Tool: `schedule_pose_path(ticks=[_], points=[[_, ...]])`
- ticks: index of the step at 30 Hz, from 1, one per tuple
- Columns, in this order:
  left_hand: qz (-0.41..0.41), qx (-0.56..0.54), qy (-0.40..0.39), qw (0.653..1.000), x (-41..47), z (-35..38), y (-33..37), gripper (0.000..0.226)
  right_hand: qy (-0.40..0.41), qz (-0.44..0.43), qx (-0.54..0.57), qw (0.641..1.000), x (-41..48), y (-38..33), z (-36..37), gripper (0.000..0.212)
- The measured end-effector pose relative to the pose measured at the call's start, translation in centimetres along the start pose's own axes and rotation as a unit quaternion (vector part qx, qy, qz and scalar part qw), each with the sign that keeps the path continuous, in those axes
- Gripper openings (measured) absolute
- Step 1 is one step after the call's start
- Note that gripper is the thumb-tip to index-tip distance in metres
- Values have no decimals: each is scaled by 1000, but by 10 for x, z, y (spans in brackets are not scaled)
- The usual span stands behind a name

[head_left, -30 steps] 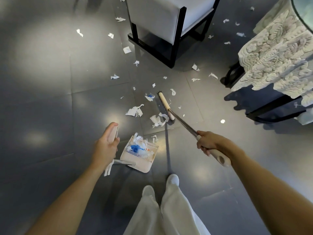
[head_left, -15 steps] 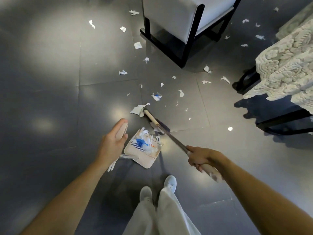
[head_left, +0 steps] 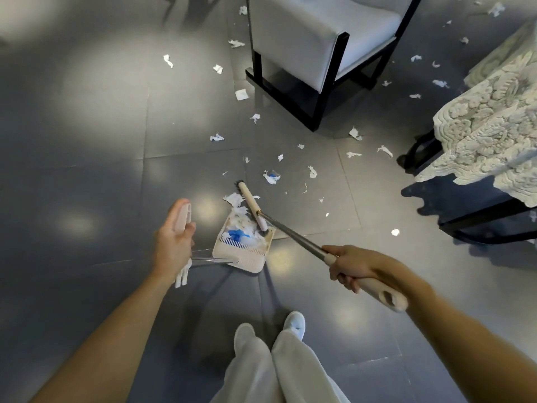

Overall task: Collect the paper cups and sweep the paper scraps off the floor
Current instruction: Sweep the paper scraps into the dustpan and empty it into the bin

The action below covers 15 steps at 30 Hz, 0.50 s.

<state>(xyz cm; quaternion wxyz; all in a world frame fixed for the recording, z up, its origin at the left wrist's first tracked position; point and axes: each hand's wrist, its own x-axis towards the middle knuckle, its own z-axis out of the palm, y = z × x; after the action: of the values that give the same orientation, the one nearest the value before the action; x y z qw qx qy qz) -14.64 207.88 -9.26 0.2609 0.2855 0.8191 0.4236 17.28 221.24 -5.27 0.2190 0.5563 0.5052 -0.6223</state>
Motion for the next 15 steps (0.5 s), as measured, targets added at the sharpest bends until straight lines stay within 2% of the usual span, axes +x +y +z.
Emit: schedule_pose_path(ticks=[9,15], points=[[-29,5,-1,1000,86,-47,-1,50,60,-44,-67,995,52,-109,2,56],[-36,49,-63,996,158,-69,-10,49,91,-43,-167,981,98,-189,15,42]])
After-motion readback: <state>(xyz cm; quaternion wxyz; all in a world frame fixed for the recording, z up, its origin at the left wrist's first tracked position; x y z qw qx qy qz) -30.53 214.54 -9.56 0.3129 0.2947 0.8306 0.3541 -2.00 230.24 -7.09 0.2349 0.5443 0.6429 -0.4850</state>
